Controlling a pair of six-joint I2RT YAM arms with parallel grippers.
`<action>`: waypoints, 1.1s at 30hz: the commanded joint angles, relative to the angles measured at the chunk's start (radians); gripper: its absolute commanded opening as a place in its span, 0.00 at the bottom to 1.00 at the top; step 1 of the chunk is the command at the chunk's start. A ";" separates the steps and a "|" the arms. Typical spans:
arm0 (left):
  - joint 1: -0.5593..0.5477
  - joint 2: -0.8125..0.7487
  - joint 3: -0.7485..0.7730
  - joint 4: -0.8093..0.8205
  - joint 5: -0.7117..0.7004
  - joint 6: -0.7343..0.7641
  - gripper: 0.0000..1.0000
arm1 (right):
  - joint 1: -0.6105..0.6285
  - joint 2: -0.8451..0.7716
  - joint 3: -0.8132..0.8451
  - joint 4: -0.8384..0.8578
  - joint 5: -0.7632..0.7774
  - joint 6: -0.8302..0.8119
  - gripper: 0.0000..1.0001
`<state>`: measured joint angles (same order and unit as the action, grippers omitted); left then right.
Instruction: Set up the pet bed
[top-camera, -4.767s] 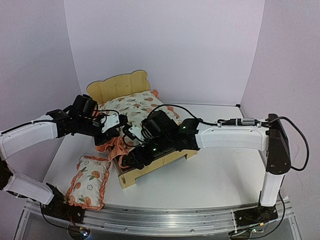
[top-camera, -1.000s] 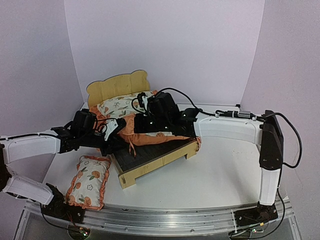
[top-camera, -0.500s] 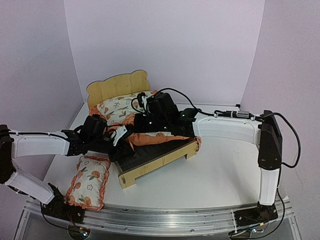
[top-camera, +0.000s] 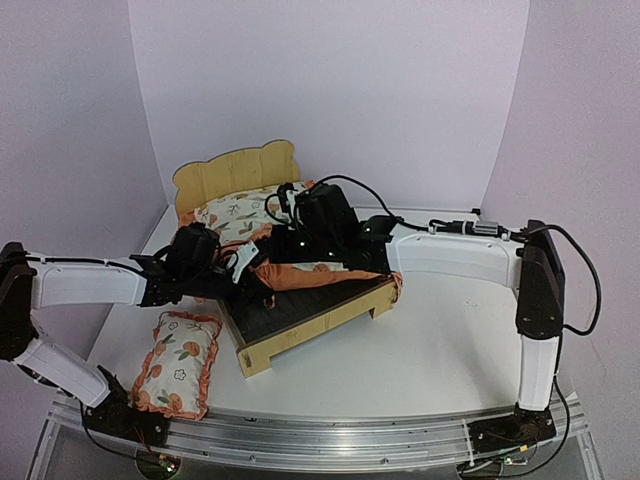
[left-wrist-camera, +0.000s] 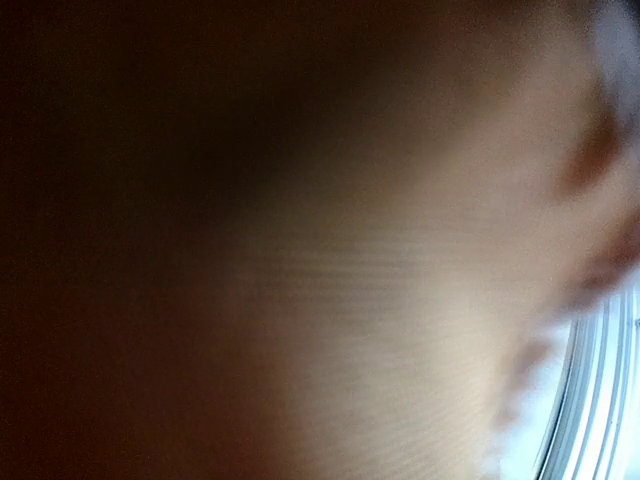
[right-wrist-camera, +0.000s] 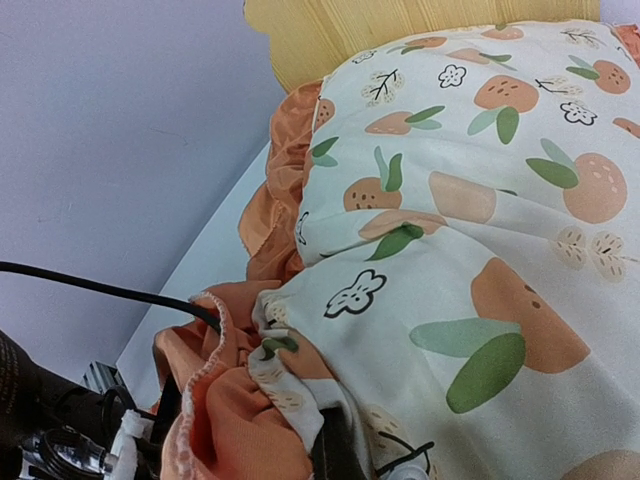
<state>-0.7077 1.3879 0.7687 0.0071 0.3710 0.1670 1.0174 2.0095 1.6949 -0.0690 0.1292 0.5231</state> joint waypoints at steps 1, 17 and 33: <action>0.030 -0.095 0.056 -0.165 0.032 0.111 0.00 | -0.002 -0.062 -0.031 0.035 0.028 -0.029 0.00; 0.155 -0.277 0.157 -0.748 0.233 0.539 0.00 | 0.005 -0.055 -0.013 0.018 -0.143 -0.019 0.00; 0.189 -0.364 0.198 -0.850 0.250 0.654 0.00 | 0.030 -0.035 0.043 0.020 -0.301 0.001 0.00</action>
<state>-0.5266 1.0639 0.8801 -0.8026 0.5758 0.7683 1.0435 1.9808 1.6886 -0.0874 -0.1160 0.5086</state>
